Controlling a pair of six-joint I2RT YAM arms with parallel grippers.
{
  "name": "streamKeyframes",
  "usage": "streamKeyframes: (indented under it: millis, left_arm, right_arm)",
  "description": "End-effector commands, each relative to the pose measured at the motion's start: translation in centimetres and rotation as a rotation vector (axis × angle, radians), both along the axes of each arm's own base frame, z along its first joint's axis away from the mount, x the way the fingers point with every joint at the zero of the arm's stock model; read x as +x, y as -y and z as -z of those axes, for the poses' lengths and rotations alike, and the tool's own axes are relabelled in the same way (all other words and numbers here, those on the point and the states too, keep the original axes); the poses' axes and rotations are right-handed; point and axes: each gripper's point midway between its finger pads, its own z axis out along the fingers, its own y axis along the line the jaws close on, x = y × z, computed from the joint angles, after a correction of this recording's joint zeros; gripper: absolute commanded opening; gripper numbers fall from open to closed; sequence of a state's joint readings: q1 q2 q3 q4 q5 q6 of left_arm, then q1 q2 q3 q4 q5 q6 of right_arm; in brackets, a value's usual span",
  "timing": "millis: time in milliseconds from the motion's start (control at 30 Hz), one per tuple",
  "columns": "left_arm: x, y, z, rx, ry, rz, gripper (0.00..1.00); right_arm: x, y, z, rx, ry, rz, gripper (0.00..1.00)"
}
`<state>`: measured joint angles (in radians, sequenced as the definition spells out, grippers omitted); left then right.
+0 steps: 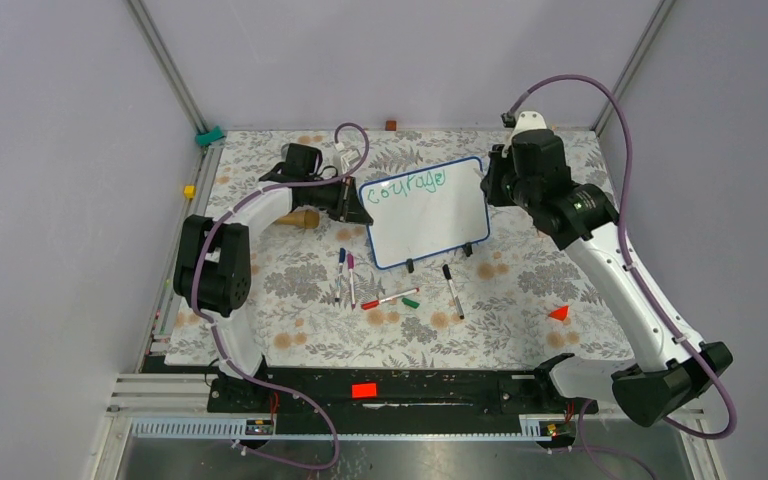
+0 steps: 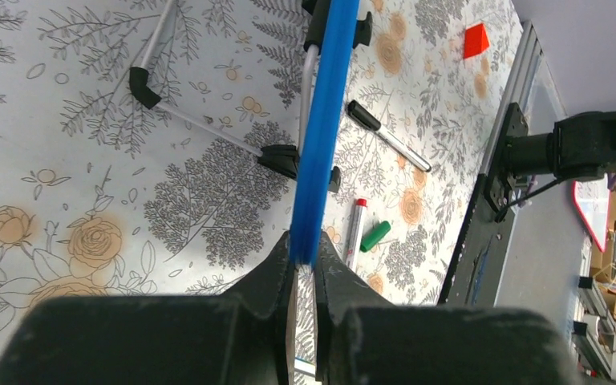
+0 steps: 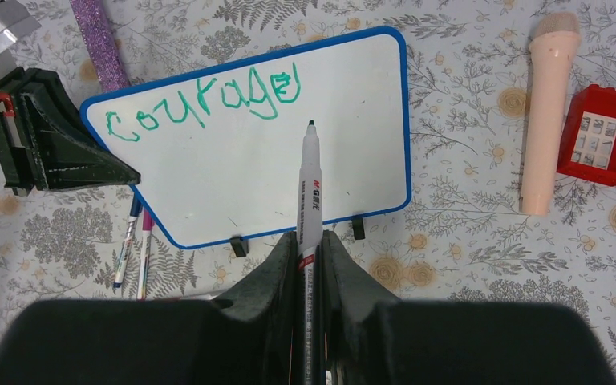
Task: Write a sentence on the whiteboard
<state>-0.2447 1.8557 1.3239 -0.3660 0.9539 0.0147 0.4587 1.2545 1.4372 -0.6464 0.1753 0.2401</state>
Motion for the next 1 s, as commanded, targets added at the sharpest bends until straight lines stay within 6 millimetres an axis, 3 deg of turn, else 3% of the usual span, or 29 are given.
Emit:
streamKeyframes:
  millis: [0,200,433,600,667,833,967]
  left_arm:
    - [-2.8,0.2,-0.1,-0.033,-0.037,0.106,0.00]
    - [-4.4,-0.2,-0.8,-0.033,-0.016,0.121,0.00]
    - [-4.0,-0.3,-0.8,-0.011,-0.016,0.106,0.01]
    - [-2.5,-0.8,-0.8,0.046,0.001,0.026,0.40]
    - [-2.1,-0.7,-1.0,0.041,-0.002,-0.002,0.57]
    - [-1.9,-1.0,-1.3,0.043,0.005,-0.085,0.61]
    - [-3.0,-1.5,-1.0,0.054,-0.001,-0.120,0.60]
  right_arm:
    - [0.6,0.5,-2.2,0.022,0.045,0.035,0.00]
    - [2.8,1.5,-2.5,0.052,0.022,0.144,0.00]
    - [7.6,2.1,-1.3,0.106,-0.084,0.223,0.00]
    - [11.3,2.0,2.5,0.376,-0.260,0.273,0.00]
    - [13.4,1.7,2.9,0.428,-0.273,0.276,0.00]
    - [18.0,0.3,4.3,0.534,-0.328,0.251,0.00]
    - [21.1,-0.6,6.1,0.632,-0.357,0.215,0.00]
